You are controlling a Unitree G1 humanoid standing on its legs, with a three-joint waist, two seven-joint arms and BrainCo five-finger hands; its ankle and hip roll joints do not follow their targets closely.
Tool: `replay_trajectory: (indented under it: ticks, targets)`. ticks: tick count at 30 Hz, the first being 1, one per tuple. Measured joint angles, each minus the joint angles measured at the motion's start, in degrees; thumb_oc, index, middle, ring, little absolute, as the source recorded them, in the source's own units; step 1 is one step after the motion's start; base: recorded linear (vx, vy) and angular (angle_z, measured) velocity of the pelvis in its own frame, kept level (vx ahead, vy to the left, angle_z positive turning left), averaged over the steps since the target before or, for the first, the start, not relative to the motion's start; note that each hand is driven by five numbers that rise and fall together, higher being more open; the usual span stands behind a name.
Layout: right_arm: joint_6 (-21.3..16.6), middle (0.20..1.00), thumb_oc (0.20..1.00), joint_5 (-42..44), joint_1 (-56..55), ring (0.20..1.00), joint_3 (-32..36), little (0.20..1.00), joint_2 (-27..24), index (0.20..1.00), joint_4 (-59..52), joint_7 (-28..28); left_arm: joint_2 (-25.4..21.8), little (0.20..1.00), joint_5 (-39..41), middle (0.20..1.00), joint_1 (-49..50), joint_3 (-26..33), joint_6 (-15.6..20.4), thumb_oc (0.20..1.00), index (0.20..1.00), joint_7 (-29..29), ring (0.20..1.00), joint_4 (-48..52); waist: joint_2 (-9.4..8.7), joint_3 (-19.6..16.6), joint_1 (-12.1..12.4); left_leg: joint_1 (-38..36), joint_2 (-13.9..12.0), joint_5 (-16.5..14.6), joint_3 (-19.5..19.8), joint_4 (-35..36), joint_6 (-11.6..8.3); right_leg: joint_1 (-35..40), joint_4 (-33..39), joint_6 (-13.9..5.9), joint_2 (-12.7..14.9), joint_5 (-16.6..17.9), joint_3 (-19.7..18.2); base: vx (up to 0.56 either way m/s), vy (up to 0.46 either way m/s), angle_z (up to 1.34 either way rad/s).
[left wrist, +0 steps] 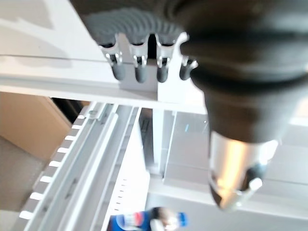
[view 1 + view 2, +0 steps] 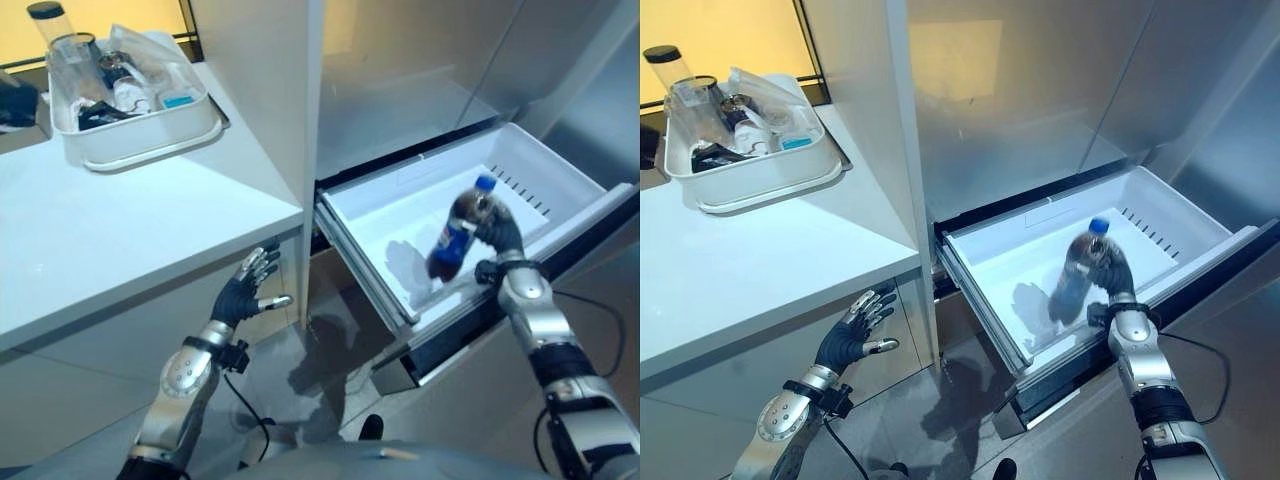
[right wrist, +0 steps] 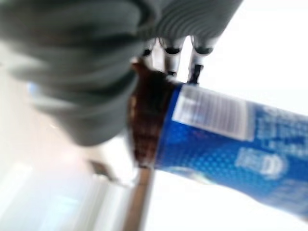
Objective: Take the drinks into the refrigerator
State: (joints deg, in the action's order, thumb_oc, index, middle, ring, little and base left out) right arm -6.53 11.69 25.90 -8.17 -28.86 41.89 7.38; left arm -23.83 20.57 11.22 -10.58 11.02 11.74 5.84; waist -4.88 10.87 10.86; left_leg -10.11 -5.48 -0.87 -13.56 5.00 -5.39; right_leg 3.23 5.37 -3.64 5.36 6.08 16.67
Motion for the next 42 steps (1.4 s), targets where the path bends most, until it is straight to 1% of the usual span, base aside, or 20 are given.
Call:
replay_trajectory:
  ticks: [3,4,6,8,10,12,14,19,20,21,22,28,31,32,34,35,36,40,41,42]
  targets:
    - [0.9,0.2,0.2,-4.2,5.2,0.2,-4.2,0.2,0.6,0.2,8.6,0.7,-0.5,1.0,0.7,1.0,-1.7,-2.5,0.1,1.0,1.0,-0.1,1.0,0.1,-0.52,0.2,1.1,2.0,0.1,0.1,0.6,-0.5,0.08,-1.5,0.1,0.16,0.2,0.2,0.5,-0.06,0.018,0.1]
    - [1.2,0.2,0.2,-6.3,6.2,0.2,-5.5,0.2,1.3,0.2,11.1,0.9,-0.5,1.0,0.8,1.0,-2.3,-2.9,0.1,1.0,1.0,-0.4,1.0,0.5,-0.34,0.9,2.3,2.7,0.2,0.2,1.1,-0.8,0.08,-1.7,-0.1,0.2,0.3,0.2,0.9,-0.06,0.026,0.13]
    - [1.1,0.2,0.2,-9.5,10.4,0.2,-8.1,0.2,2.8,0.2,16.4,1.2,-0.5,1.0,1.0,1.0,-3.0,-3.4,0.3,1.0,1.0,-1.1,1.0,1.3,-0.09,1.5,2.5,3.3,0.2,0.2,1.3,-0.9,0.08,-2.2,-0.1,0.2,0.3,0.2,1.2,-0.05,0.024,0.14]
    - [1.5,0.2,0.2,-13.4,13.7,0.2,-9.3,0.2,6.0,0.2,21.9,1.1,-0.7,1.0,1.1,1.0,-4.7,-4.7,1.0,1.0,1.0,-1.7,1.0,2.1,0.1,1.9,3.0,4.9,0.3,0.2,2.9,-1.4,0.1,-2.6,-0.1,0.21,0.6,0.2,3.0,-0.03,0.032,0.29]
    - [2.0,0.2,0.2,-17.1,14.3,0.2,-12.4,0.2,8.4,0.2,24.7,0.7,-0.7,1.0,1.6,1.0,-6.3,-5.9,1.2,1.0,1.0,-2.2,1.0,2.2,0.38,2.6,4.5,5.4,0.5,0.2,3.4,-1.6,0.15,-2.8,-0.1,0.17,0.8,0.1,3.5,-0.02,0.032,0.17]
    - [2.7,0.2,0.2,-20.0,14.3,0.2,-13.6,0.2,11.0,0.2,26.3,1.3,-0.8,1.0,1.6,1.0,-7.0,-6.3,1.3,1.0,1.0,-2.6,1.0,2.2,0.34,3.0,4.7,6.7,0.7,0.3,4.3,-1.8,0.35,-3.5,-0.1,0.16,1.1,0.1,4.4,0.01,0.025,0.17]
    - [3.5,0.2,0.2,-24.4,15.2,0.2,-14.8,0.2,10.6,0.2,27.3,2.0,-0.9,1.0,1.6,1.0,-7.4,-6.4,1.3,1.0,1.0,-3.1,1.0,2.2,0.4,4.0,5.7,6.8,0.8,0.4,4.6,-1.8,0.44,-3.5,-0.1,0.12,1.2,0.1,4.6,-0.01,0.039,0.11]
    - [6.5,0.2,0.2,-33.7,15.8,0.2,-17.6,0.2,10.7,0.2,28.3,3.1,-0.8,1.0,1.6,1.0,-7.6,-6.2,1.3,1.0,1.0,-4.0,1.0,2.3,0.23,4.1,5.7,7.8,0.9,0.4,6.0,-1.7,0.43,-3.6,-0.1,-0.25,1.4,-0.4,6.2,-0.01,0.019,0.14]
    - [7.1,0.354,0.354,-34.5,15.2,0.354,-18.5,0.354,10.8,0.354,27.8,3.0,-0.9,1.0,1.5,1.0,-7.3,-6.0,1.2,1.0,1.0,-4.3,1.0,2.2,0.15,4.1,5.7,7.7,0.8,0.4,6.0,-1.7,0.42,-3.6,-0.1,-0.25,1.4,-0.4,6.2,0.0,0.0,0.0]
    - [7.3,0.555,0.555,-34.7,15.6,0.555,-18.8,0.555,10.8,0.555,27.6,3.0,-0.9,1.0,1.5,1.0,-7.3,-6.0,1.2,1.0,1.0,-4.3,1.0,2.2,0.12,4.1,5.6,7.7,0.8,0.4,6.0,-1.7,0.41,-3.6,-0.1,-0.25,1.4,-0.4,6.3,0.0,0.0,0.0]
    - [7.3,1.0,1.0,-34.7,15.6,1.0,-18.8,1.0,11.0,1.0,27.6,2.9,-0.9,1.0,1.5,1.0,-7.6,-6.0,1.1,1.0,1.0,-4.3,1.0,2.2,0.08,4.1,5.5,7.7,0.9,0.4,6.1,-1.7,0.41,-3.6,-0.1,-0.25,1.5,-0.4,6.5,0.0,0.0,0.0]
    - [7.0,1.0,1.0,-31.5,15.1,1.0,-17.3,1.0,10.7,1.0,27.3,1.5,-1.1,1.0,1.1,1.0,-8.1,-5.9,1.0,1.0,1.0,-4.3,1.0,2.3,0.04,4.1,5.4,7.7,1.0,0.4,6.3,-1.7,0.41,-3.5,-0.1,-0.29,1.7,-0.5,6.8,-0.01,0.024,0.01]
    - [6.7,1.0,1.0,-22.8,11.7,1.0,-13.7,1.0,9.9,1.0,22.9,0.9,-1.2,1.0,0.3,1.0,-8.2,-5.7,1.0,1.0,1.0,-4.5,1.0,2.4,-0.09,4.0,5.1,7.5,1.0,0.4,6.2,-1.7,0.42,-3.4,-0.1,-0.27,1.6,-0.5,6.7,-0.01,0.017,-0.02]
    - [6.5,1.0,1.0,-18.5,9.1,1.0,-11.1,1.0,8.9,1.0,16.1,0.8,-1.3,1.0,0.0,1.0,-8.0,-5.4,1.0,1.0,1.0,-4.6,1.0,2.6,-0.21,4.0,4.4,7.4,1.0,0.4,5.9,-1.6,0.42,-3.5,-0.1,-0.27,1.4,-0.5,6.4,-0.03,0.006,-0.06]
    - [4.2,1.0,1.0,-13.6,6.2,1.0,-7.6,1.0,8.1,1.0,9.0,1.1,-1.8,1.0,-0.8,1.0,-7.5,-4.9,1.0,1.0,1.0,-4.7,1.0,2.7,-0.31,3.9,4.1,6.7,1.0,0.4,5.5,-1.6,0.43,-3.3,-0.1,-0.26,1.3,-0.5,5.8,-0.02,-0.005,-0.13]
    - [4.4,1.0,1.0,-11.4,3.7,1.0,-5.7,1.0,7.7,1.0,3.6,0.9,-1.9,1.0,-1.3,1.0,-7.6,-4.8,1.0,1.0,1.0,-4.6,1.0,2.7,-0.3,4.1,4.0,6.7,1.0,0.4,5.2,-1.5,0.45,-3.3,-0.1,-0.26,1.4,-0.5,5.7,0.0,-0.021,-0.2]
    - [2.0,1.0,1.0,-8.0,-0.3,1.0,-3.3,1.0,7.1,1.0,-5.2,1.0,-2.2,1.0,-1.8,1.0,-7.2,-4.1,1.1,1.0,1.0,-4.6,1.0,3.2,-0.29,4.1,3.8,6.3,1.0,0.4,4.6,-1.3,0.45,-3.3,-0.1,-0.27,1.3,-0.5,5.2,0.01,-0.024,-0.22]
    - [-1.3,1.0,1.0,-1.9,-7.2,1.0,2.3,1.0,7.0,1.0,-18.9,0.6,-2.8,1.0,-1.8,1.0,-6.9,-3.7,1.1,1.0,1.0,-3.6,1.0,3.8,-0.35,4.2,2.4,5.0,1.0,0.4,4.0,-0.8,0.45,-2.7,-0.1,-0.28,1.2,-0.4,4.4,0.01,-0.02,-0.08]
    - [-1.3,1.0,1.0,-1.1,-8.9,1.0,4.4,1.0,7.1,1.0,-21.1,0.6,-3.0,1.0,-1.8,1.0,-6.9,-3.9,1.0,1.0,1.0,-3.1,1.0,3.8,-0.5,4.3,1.1,4.4,1.0,0.4,3.8,-0.6,0.45,-2.3,-0.1,-0.32,1.1,-0.5,4.3,0.0,0.0,0.0]
    - [-1.4,1.0,1.0,-0.8,-10.4,1.0,6.4,1.0,7.1,1.0,-23.7,0.6,-3.1,1.0,-1.9,1.0,-6.9,-3.9,1.1,1.0,1.0,-2.6,1.0,3.9,-0.49,4.3,1.1,4.3,1.0,0.4,3.8,-0.5,0.45,-2.2,-0.1,-0.35,1.1,-0.5,4.3,0.0,0.0,0.0]
